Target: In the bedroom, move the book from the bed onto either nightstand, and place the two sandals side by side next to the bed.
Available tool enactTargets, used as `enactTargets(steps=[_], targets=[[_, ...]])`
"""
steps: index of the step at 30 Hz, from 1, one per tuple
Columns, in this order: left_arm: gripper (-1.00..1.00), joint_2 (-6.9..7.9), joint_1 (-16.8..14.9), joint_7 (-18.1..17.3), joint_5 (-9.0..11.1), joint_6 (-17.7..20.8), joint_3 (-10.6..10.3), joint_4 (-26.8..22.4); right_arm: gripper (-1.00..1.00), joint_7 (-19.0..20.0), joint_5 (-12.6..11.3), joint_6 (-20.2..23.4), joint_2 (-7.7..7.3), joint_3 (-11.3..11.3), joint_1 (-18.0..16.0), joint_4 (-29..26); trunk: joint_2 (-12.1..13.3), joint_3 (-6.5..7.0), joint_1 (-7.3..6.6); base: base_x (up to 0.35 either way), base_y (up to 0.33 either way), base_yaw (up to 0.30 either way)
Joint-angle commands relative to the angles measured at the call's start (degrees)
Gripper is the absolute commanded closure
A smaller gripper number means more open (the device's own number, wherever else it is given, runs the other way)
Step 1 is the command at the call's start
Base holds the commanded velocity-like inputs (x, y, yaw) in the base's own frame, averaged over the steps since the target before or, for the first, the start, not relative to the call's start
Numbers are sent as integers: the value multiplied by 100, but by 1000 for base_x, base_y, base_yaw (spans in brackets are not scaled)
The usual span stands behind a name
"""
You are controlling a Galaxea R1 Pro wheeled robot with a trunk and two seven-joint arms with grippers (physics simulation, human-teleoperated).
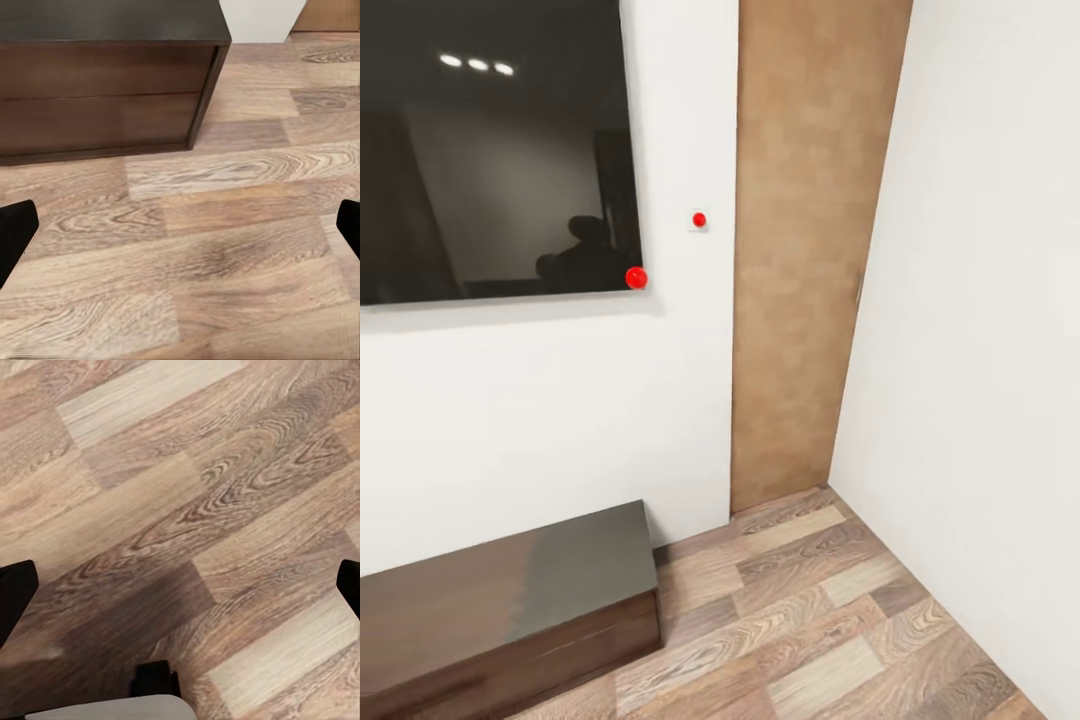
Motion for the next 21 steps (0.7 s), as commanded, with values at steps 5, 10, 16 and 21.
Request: enactTargets(steps=[5,10,16,21], targets=[[-100,-3,0,-1,35,-7,3,-4,-100,-11,-2,-7,0,0,3,-7,-2,-4,0,0,0,294],[-100,-3,0,-1,35,-7,3,-4,-100,-11,-2,-7,0,0,3,-7,-2,-4,0,0,0,294],[-100,-3,0,-1,35,-7,3,-4,-100,-11,-2,-7,0,0,3,-7,-2,-4,0,0,0,294],[-100,-3,0,-1,35,-7,3,-4,-100,-10,-2,-7,1,0,3,-7,-2,-4,0,0,0,294]])
